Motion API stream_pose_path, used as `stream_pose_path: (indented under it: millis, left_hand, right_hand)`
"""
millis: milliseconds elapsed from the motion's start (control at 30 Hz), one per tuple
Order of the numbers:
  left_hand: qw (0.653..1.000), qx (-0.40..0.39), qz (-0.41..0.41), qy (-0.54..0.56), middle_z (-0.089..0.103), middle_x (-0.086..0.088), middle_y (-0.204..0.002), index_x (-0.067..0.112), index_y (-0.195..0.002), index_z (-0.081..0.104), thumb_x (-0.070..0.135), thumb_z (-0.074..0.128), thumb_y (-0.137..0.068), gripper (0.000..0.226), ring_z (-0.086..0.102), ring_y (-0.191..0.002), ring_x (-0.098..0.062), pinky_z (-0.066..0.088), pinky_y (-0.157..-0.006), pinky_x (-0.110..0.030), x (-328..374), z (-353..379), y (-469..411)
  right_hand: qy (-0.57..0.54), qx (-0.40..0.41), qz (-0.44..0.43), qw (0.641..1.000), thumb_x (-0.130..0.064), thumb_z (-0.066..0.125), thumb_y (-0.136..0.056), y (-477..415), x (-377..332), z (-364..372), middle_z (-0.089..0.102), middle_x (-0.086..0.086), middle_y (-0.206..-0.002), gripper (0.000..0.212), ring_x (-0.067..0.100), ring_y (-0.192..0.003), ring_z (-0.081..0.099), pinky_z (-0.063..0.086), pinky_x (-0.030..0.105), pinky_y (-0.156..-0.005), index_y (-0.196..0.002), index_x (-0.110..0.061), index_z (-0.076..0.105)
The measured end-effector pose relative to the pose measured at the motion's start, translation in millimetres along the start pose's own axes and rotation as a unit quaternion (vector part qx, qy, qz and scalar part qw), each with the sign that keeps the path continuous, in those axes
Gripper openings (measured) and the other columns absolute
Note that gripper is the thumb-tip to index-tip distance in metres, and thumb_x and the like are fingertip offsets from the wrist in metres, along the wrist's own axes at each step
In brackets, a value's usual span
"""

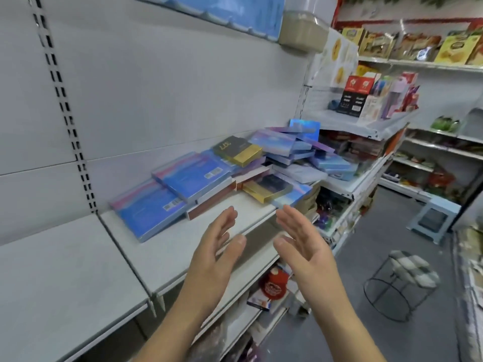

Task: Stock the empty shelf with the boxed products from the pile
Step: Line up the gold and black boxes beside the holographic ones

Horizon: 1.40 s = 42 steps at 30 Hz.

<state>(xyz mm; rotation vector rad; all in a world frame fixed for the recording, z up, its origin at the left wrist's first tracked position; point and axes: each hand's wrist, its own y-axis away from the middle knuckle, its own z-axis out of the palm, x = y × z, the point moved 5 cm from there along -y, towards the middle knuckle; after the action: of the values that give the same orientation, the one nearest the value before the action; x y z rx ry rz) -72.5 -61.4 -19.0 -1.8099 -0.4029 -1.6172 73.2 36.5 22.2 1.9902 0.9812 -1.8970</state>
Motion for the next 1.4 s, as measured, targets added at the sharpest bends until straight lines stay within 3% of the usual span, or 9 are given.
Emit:
stream_pose_path:
  millis: [367,500,600,733,933,1100,1200,1267,1400]
  left_hand:
    - [0.995,0.067,0.001,-0.077,0.052,0.042,-0.133,0.051,-0.139,0.045,0.052,0.052,-0.088,0.051,0.047,-0.126,0.017,0.038,-0.095,0.000,-33,62,-130]
    - [0.984,0.148,0.003,-0.099,0.054,0.033,-0.139,0.045,-0.145,0.045,0.053,0.052,-0.088,0.057,0.048,-0.127,0.013,0.040,-0.100,-0.010,-45,88,-165]
    - [0.970,0.215,-0.018,-0.108,0.056,0.031,-0.136,0.042,-0.143,0.048,0.052,0.053,-0.088,0.056,0.051,-0.123,0.016,0.040,-0.093,-0.003,-46,103,-182]
    - [0.950,0.278,-0.039,-0.134,0.055,0.030,-0.136,0.043,-0.143,0.048,0.059,0.055,-0.086,0.059,0.051,-0.122,0.015,0.041,-0.097,-0.010,-42,117,-194]
    - [0.914,0.361,-0.059,-0.173,0.059,0.023,-0.131,0.039,-0.144,0.049,0.036,0.057,-0.099,0.046,0.054,-0.103,0.025,0.041,-0.075,0.004,-29,110,-205]
    - [0.894,0.334,-0.047,-0.294,0.055,0.022,-0.136,0.044,-0.139,0.051,0.006,0.048,-0.101,0.055,0.052,-0.114,0.010,0.046,-0.099,-0.017,-13,90,-221]
    - [0.883,0.282,-0.031,-0.375,0.052,0.020,-0.139,0.039,-0.139,0.054,-0.006,0.042,-0.096,0.063,0.049,-0.119,0.001,0.038,-0.089,-0.005,1,71,-244]
    - [0.875,0.229,-0.021,-0.425,0.051,0.019,-0.139,0.038,-0.139,0.054,-0.011,0.039,-0.093,0.069,0.047,-0.120,0.000,0.038,-0.089,-0.005,13,61,-263]
    - [0.841,0.054,0.000,-0.539,0.044,0.012,-0.154,0.035,-0.146,0.049,-0.019,0.040,-0.083,0.084,0.039,-0.140,-0.008,0.033,-0.115,-0.021,23,55,-306]
  right_hand:
    - [-0.021,-0.063,0.010,0.998,-0.019,0.066,-0.095,-158,62,-49,0.059,-0.028,-0.135,0.050,-0.011,-0.126,0.051,0.042,0.033,-0.114,-0.137,-0.043,0.052]
    - [-0.019,-0.144,-0.005,0.989,-0.022,0.068,-0.094,-222,90,-70,0.057,-0.027,-0.138,0.050,-0.010,-0.128,0.050,0.041,0.032,-0.115,-0.133,-0.049,0.052]
    - [-0.033,-0.186,0.003,0.982,-0.021,0.068,-0.093,-265,102,-86,0.060,-0.023,-0.137,0.048,-0.006,-0.128,0.053,0.041,0.035,-0.115,-0.133,-0.045,0.054]
    - [-0.026,-0.248,0.006,0.968,-0.026,0.067,-0.093,-303,105,-93,0.060,-0.024,-0.136,0.049,-0.005,-0.126,0.054,0.043,0.031,-0.113,-0.137,-0.041,0.053]
    - [0.035,-0.319,-0.023,0.947,-0.029,0.064,-0.097,-330,107,-79,0.055,-0.037,-0.121,0.033,-0.012,-0.116,0.051,0.043,0.022,-0.104,-0.122,-0.050,0.058]
    - [0.111,-0.359,-0.068,0.924,-0.031,0.060,-0.098,-338,111,-68,0.056,-0.034,-0.118,0.027,-0.005,-0.115,0.053,0.046,0.016,-0.091,-0.112,-0.054,0.059]
    - [0.155,-0.381,-0.073,0.909,-0.032,0.059,-0.099,-346,114,-60,0.053,-0.028,-0.126,0.031,-0.004,-0.114,0.049,0.045,0.021,-0.093,-0.123,-0.050,0.056]
    - [0.182,-0.387,-0.072,0.901,-0.036,0.060,-0.098,-349,117,-57,0.049,-0.026,-0.133,0.041,-0.003,-0.118,0.044,0.040,0.021,-0.091,-0.136,-0.048,0.049]
    - [0.248,-0.414,-0.080,0.872,-0.038,0.060,-0.098,-344,120,-50,0.047,-0.023,-0.133,0.050,0.001,-0.119,0.045,0.043,0.026,-0.101,-0.144,-0.044,0.040]
